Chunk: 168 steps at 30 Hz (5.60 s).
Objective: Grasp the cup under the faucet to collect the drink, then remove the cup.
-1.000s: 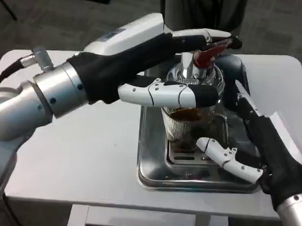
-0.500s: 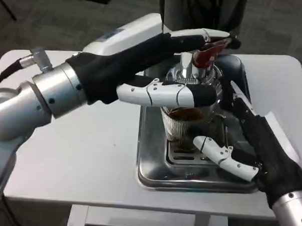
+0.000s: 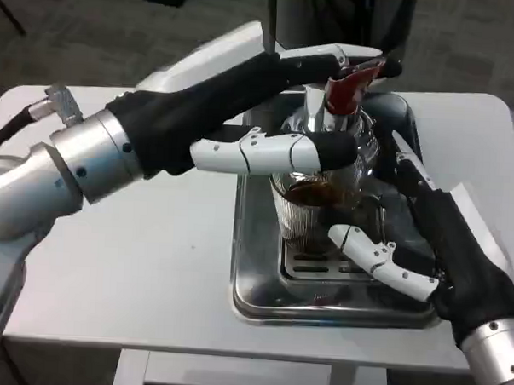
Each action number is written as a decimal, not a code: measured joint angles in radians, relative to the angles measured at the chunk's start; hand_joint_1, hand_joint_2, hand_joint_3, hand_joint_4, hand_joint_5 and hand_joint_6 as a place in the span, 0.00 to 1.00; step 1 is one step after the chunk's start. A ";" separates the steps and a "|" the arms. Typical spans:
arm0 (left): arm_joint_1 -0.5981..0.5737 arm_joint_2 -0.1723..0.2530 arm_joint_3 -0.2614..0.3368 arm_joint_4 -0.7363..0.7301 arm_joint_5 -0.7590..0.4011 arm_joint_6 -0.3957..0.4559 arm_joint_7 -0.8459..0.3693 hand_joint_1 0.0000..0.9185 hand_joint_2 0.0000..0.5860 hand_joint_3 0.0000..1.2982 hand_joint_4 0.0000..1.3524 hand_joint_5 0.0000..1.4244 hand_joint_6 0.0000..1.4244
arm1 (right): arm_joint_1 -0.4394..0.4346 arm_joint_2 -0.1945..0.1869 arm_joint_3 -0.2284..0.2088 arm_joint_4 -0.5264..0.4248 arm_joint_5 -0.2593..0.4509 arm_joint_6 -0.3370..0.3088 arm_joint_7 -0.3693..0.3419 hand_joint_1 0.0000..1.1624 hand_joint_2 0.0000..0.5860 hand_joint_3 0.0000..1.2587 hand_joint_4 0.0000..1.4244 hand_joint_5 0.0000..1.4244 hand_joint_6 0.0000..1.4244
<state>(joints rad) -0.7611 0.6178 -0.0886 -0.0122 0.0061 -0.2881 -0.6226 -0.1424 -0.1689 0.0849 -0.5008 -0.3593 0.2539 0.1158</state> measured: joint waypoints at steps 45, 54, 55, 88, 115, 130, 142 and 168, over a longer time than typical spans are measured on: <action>0.007 -0.064 0.131 -0.022 -0.133 0.134 0.043 0.02 0.18 0.14 0.10 0.18 0.17 | 0.009 -0.003 -0.009 -0.006 0.014 0.000 -0.008 0.49 0.46 0.04 0.02 0.09 0.14; 0.007 -0.071 0.148 -0.059 -0.153 0.158 0.043 0.02 0.18 0.15 0.11 0.18 0.18 | 0.014 -0.004 -0.016 -0.017 0.017 0.000 -0.008 0.49 0.46 0.04 0.02 0.09 0.14; 0.007 -0.071 0.151 -0.065 -0.156 0.163 0.043 0.02 0.18 0.16 0.11 0.19 0.18 | 0.016 -0.005 -0.018 -0.017 0.018 0.000 -0.008 0.49 0.46 0.04 0.02 0.09 0.14; 0.441 -0.013 0.383 -0.396 -0.231 0.238 0.036 0.03 0.20 0.20 0.16 0.23 0.22 | 0.025 -0.005 -0.025 -0.044 0.036 0.000 -0.008 0.48 0.48 0.04 0.02 0.09 0.14; 0.719 -0.050 0.429 -0.309 -0.115 0.114 0.111 0.05 0.23 0.20 0.16 0.22 0.21 | 0.030 -0.005 -0.022 -0.016 0.074 -0.045 -0.010 0.49 0.43 0.00 0.02 0.09 0.17; 0.721 -0.052 0.416 -0.314 -0.107 0.107 0.135 0.07 0.22 0.20 0.15 0.22 0.21 | 0.046 -0.014 -0.030 -0.016 0.080 -0.059 -0.012 0.51 0.42 0.00 0.01 0.09 0.17; 0.752 -0.060 0.415 -0.339 -0.101 0.107 0.152 0.07 0.23 0.20 0.15 0.22 0.21 | 0.025 -0.002 -0.028 0.041 0.079 -0.092 -0.028 0.52 0.42 0.00 0.00 0.06 0.15; 0.826 -0.072 0.425 -0.380 -0.080 0.113 0.156 0.08 0.25 0.20 0.16 0.22 0.21 | -0.086 0.036 -0.002 0.184 0.106 -0.122 -0.042 0.48 0.39 0.00 0.00 0.03 0.10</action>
<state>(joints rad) 0.0645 0.5459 0.3368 -0.3924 -0.0742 -0.1755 -0.4667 -0.2288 -0.1324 0.0826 -0.3163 -0.2535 0.1315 0.0740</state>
